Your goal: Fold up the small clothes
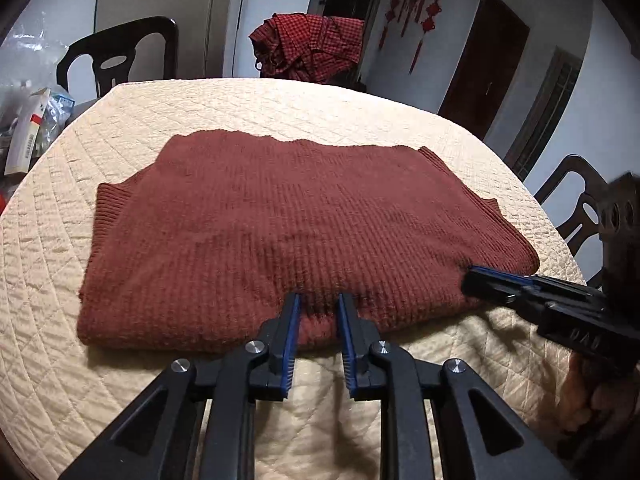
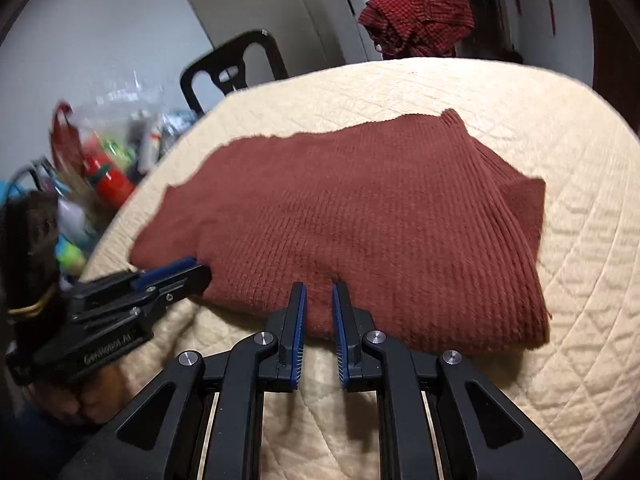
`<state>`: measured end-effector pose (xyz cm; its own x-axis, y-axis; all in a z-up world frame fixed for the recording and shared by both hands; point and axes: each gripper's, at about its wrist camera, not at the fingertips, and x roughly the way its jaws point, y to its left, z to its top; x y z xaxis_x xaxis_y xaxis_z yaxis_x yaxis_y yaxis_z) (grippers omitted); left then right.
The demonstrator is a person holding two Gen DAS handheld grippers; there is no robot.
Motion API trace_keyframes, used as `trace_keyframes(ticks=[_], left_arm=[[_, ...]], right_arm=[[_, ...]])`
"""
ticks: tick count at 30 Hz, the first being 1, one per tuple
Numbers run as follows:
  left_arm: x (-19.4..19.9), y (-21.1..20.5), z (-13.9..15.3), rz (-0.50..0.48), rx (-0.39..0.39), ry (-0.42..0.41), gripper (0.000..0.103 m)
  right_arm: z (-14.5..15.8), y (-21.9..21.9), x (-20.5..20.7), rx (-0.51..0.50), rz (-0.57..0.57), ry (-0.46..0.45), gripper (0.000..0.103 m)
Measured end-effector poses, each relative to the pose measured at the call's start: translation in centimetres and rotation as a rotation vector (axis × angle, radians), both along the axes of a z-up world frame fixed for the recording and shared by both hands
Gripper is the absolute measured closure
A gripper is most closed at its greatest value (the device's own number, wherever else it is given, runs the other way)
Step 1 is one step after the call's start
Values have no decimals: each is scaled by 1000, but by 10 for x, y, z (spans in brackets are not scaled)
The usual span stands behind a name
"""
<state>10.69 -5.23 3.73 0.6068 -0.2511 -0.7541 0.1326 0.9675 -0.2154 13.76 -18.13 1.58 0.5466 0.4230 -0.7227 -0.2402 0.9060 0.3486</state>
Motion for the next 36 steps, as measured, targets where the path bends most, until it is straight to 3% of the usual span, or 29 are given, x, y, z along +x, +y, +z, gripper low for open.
trace_keyframes(ticks=[6, 11, 13, 19, 29, 36], left_arm=[[-13, 29, 13, 90, -26, -59, 81], [-11, 67, 1, 209, -21, -21, 81], [-13, 78, -3, 213, -87, -14, 81], [-12, 75, -5, 213, -80, -14, 81], [-18, 76, 8, 261, 34, -36, 81], [-17, 78, -5, 269, 70, -11, 79]], right_arm=[[10, -44, -14, 34, -124, -33, 89], [-1, -74, -16, 69, -210, 1, 90], [-1, -73, -18, 73, -210, -6, 90], [-2, -78, -19, 90, -211, -9, 90], [11, -79, -26, 81, -219, -36, 89], [-3, -77, -22, 95, -224, -5, 89]])
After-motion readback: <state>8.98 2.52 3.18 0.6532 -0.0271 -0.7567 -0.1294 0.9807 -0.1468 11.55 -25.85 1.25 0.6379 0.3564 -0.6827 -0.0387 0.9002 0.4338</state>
